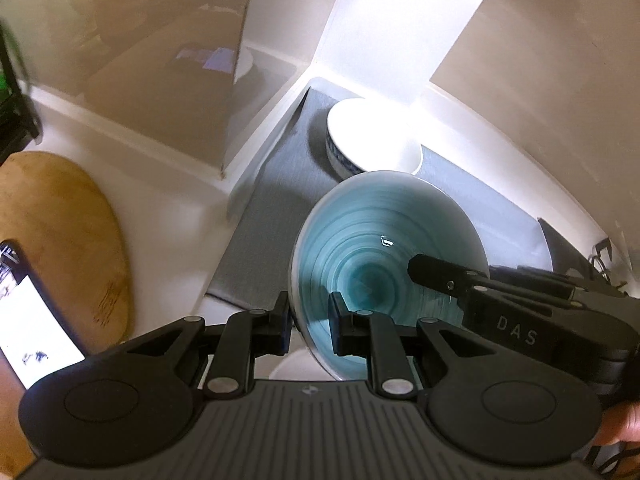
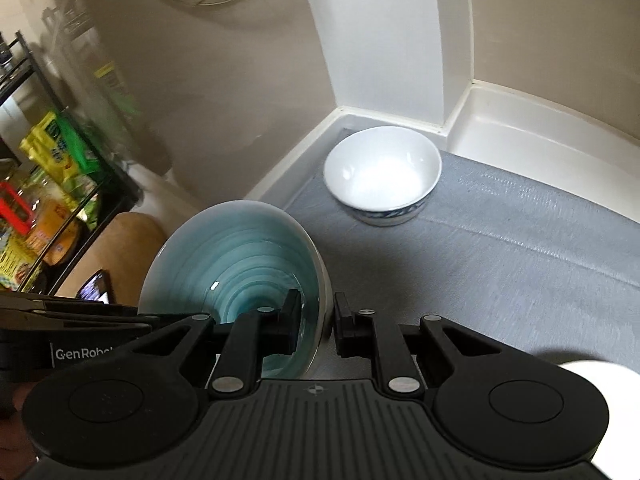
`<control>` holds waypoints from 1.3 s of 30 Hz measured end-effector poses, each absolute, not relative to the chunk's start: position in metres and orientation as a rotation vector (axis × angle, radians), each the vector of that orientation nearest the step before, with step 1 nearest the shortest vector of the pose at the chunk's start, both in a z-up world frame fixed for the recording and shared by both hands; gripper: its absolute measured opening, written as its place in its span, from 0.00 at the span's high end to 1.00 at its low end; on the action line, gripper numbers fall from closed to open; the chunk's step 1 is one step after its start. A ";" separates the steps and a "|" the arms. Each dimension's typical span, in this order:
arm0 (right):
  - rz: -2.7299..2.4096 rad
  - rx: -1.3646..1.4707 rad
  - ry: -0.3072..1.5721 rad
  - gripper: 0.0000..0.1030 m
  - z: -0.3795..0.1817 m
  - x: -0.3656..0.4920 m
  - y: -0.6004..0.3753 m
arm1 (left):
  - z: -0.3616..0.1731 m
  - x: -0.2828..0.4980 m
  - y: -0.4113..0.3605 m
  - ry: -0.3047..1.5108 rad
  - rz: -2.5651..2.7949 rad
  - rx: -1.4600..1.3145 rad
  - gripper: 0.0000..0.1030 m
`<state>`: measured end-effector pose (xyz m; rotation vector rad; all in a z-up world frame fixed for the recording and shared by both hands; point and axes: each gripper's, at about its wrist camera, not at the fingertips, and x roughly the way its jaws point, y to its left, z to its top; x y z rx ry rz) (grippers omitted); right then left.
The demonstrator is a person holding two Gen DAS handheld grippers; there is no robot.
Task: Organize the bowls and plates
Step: 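Carry the turquoise bowl with both tools onto the white bowl stack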
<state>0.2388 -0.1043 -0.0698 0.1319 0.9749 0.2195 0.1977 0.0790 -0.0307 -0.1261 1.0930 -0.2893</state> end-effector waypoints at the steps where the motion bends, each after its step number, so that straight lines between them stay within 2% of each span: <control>1: 0.223 0.131 0.976 0.82 -0.069 0.235 -0.102 | -0.030 0.193 0.081 1.096 -0.290 -0.123 0.80; 14: 0.239 0.111 1.044 0.82 -0.082 0.187 -0.082 | -0.040 0.143 0.100 1.179 -0.317 -0.091 0.80; 33: 0.242 0.102 1.102 0.82 -0.104 0.176 -0.080 | -0.051 0.134 0.101 1.205 -0.312 -0.070 0.80; 37: 0.249 0.110 1.099 0.80 -0.103 0.177 -0.083 | -0.053 0.135 0.104 1.209 -0.301 -0.071 0.80; 39: 0.240 0.094 1.092 0.74 -0.101 0.178 -0.084 | -0.052 0.136 0.104 1.205 -0.303 -0.076 0.80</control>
